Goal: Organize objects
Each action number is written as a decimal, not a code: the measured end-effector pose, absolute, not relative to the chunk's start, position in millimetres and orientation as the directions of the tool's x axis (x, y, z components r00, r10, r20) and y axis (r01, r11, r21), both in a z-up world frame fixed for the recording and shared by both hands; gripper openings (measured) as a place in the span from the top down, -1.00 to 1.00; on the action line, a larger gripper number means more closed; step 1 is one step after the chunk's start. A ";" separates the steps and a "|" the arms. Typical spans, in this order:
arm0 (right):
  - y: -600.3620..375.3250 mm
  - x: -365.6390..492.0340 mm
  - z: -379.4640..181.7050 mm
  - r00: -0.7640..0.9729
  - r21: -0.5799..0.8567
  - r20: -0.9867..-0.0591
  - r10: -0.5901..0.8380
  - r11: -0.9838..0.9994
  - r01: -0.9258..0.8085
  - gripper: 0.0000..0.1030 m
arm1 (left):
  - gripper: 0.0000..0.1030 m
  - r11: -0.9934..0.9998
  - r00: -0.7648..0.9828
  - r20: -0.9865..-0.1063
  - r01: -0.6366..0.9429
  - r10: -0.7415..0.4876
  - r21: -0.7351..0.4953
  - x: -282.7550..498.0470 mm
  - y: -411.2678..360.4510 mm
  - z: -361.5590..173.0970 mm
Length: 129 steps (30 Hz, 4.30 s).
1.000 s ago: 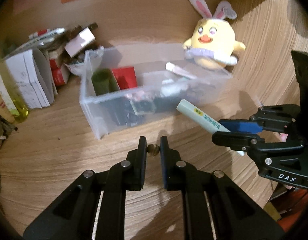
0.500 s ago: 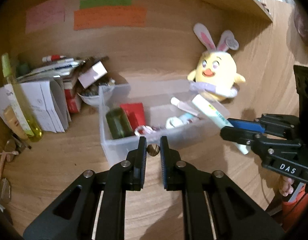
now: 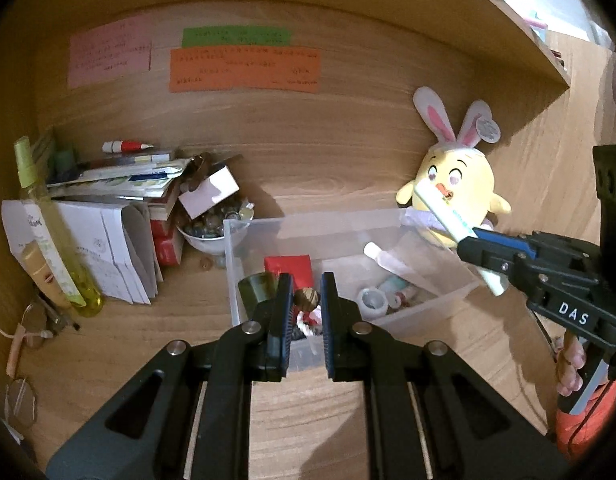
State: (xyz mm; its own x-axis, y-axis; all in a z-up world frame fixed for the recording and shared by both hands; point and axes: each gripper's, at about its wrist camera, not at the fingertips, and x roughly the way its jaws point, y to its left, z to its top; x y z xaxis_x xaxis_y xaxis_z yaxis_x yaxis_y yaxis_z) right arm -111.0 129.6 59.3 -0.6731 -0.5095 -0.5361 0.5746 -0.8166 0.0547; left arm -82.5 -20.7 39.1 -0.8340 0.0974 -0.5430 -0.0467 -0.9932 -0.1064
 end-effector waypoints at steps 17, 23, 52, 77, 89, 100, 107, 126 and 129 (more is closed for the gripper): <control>94.6 -175.1 28.2 -0.627 -0.008 -0.647 -0.435 -0.818 0.575 0.72 | 0.77 -0.993 -0.770 -0.629 -0.049 0.106 -0.107 -135.0 -15.8 10.5; 80.3 -183.6 13.3 -0.601 -0.026 -0.680 -0.420 -0.805 0.592 0.72 | 0.77 -0.994 -0.754 -0.649 -0.045 0.101 -0.101 -142.8 -16.0 0.1; 86.7 -165.1 18.9 -0.617 -0.063 -0.678 -0.400 -0.804 0.591 0.45 | 0.47 -0.987 -0.760 -0.634 -0.062 0.142 -0.146 -129.7 -16.7 8.5; 131.2 -99.5 37.6 -0.707 -0.058 -0.581 -0.404 -0.846 0.531 -0.93 | -0.92 -0.998 -0.831 -0.553 -0.028 0.058 -0.063 -66.0 -2.8 25.9; 142.4 -89.3 26.4 -0.701 -0.038 -0.599 -0.387 -0.861 0.508 -0.94 | -0.93 -0.995 -0.812 -0.578 -0.029 0.077 -0.091 -58.0 -1.5 14.3; 145.0 -87.7 28.2 -0.702 -0.027 -0.595 -0.390 -0.864 0.503 -0.94 | -0.93 -0.996 -0.813 -0.578 -0.033 0.072 -0.078 -55.1 1.1 12.4; 144.8 -86.0 29.3 -0.705 -0.030 -0.594 -0.389 -0.864 0.502 -0.94 | -0.93 -0.996 -0.808 -0.584 -0.033 0.076 -0.083 -55.2 0.4 10.4; 144.4 -86.0 30.1 -0.705 -0.029 -0.593 -0.388 -0.865 0.501 -0.94 | -0.93 -0.996 -0.806 -0.586 -0.032 0.076 -0.085 -56.1 1.4 10.7; 145.2 -86.6 30.8 -0.705 -0.027 -0.593 -0.390 -0.865 0.501 -0.94 | -0.93 -0.996 -0.807 -0.586 -0.032 0.076 -0.084 -56.2 1.2 10.8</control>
